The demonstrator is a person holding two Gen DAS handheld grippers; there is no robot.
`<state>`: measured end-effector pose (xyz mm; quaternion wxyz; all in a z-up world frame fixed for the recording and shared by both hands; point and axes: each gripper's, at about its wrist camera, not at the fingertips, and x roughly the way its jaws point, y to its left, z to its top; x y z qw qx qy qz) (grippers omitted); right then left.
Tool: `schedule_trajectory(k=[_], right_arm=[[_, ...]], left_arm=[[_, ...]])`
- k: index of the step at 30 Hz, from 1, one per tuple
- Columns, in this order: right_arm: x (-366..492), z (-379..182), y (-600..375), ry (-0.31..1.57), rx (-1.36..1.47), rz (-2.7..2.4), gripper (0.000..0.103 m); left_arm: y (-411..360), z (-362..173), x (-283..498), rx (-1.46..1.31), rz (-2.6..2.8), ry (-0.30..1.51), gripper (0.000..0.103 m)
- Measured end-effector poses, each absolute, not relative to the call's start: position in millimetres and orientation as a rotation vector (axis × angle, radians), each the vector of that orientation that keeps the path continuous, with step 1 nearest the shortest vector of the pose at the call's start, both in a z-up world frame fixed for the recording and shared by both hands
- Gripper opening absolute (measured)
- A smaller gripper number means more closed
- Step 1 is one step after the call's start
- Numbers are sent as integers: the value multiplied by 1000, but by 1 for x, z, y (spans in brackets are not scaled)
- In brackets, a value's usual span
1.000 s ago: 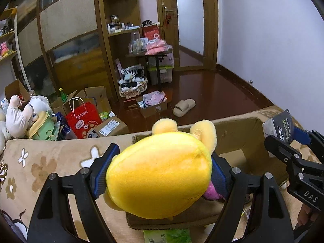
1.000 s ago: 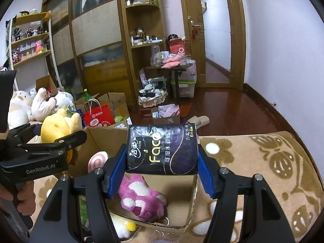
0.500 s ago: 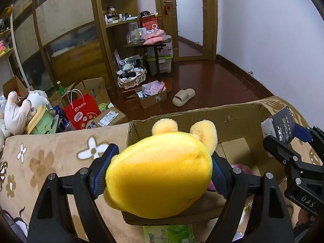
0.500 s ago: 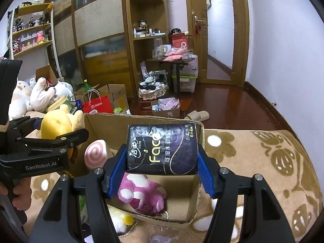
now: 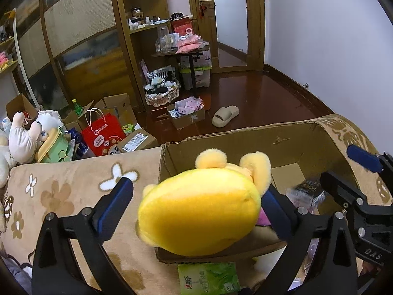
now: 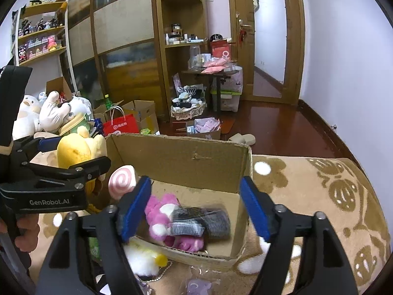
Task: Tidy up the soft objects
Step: 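Open the left tool to drop the yellow plush into the box, then withdraw both open tools from the box toward the remaining toys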
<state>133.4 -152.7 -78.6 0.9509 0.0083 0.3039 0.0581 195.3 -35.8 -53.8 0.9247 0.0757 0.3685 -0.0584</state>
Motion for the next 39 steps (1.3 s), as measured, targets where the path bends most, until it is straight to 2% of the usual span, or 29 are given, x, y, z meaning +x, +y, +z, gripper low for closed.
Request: schedule_trajectory(k=[3, 6, 12, 27, 39], right_arm=[[129, -77, -153, 615, 19, 115, 82], [126, -74, -154, 608, 25, 107, 89], [120, -68, -157, 598, 32, 94, 89], [112, -64, -163, 606, 58, 81, 89], [85, -51, -163, 592, 57, 69, 89]], left_arm=[[-34, -53, 193, 144, -118, 757, 99], [-32, -50, 190, 123, -139, 759, 99], [-32, -44, 181, 90, -185, 737, 102], [-26, -42, 169, 91, -149, 770, 102], [-31, -27, 128, 160, -122, 761, 102]])
